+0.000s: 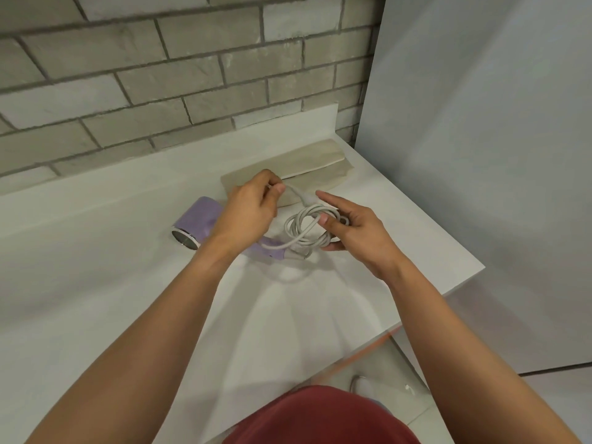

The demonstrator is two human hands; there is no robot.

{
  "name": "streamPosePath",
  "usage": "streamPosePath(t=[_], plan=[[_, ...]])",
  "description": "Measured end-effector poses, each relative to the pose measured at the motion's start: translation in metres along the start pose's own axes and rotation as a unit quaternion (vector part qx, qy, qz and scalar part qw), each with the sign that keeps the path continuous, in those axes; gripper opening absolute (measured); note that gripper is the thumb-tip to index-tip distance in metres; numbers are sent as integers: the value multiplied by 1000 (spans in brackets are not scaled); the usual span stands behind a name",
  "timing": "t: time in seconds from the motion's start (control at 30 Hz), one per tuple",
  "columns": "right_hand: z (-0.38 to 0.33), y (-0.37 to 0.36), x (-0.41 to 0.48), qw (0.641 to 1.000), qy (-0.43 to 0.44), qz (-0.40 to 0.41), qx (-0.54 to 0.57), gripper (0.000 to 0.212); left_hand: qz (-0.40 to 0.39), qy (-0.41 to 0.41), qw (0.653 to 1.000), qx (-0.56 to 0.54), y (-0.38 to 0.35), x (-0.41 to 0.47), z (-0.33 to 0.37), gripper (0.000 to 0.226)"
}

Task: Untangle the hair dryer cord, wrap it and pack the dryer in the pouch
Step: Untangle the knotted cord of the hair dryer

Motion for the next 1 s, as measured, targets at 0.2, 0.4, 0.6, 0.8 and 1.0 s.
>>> streamPosePath(t=[0.2, 0.4, 0.6, 0.8, 1.0], plan=[[12, 10, -3, 998, -29, 44, -28, 16, 51, 106, 960, -255, 10, -23, 0, 11], [11, 12, 1, 997, -47, 54, -2, 18, 3, 153, 932, -329, 3, -67, 8, 17], [4, 12, 3, 999, -12, 42, -30, 17, -8, 290, 870, -399, -34, -120, -2, 14], [-4, 9, 1, 997, 26, 5, -72, 15, -79, 409, 832, -366, -72, -146, -6, 36], [-13, 13, 2, 988, 59, -32, -141, 22, -224, 312, 919, -89, -61, -130, -15, 56]])
Point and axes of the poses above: each hand's wrist, its own x-axis towards the middle knuckle, its own y-axis out of the back of the hand, z = x × y, the point moved 3 cm from there along x, towards the middle knuckle, and after that the axes turned 11 degrees about -y, right-handed, at the moved point
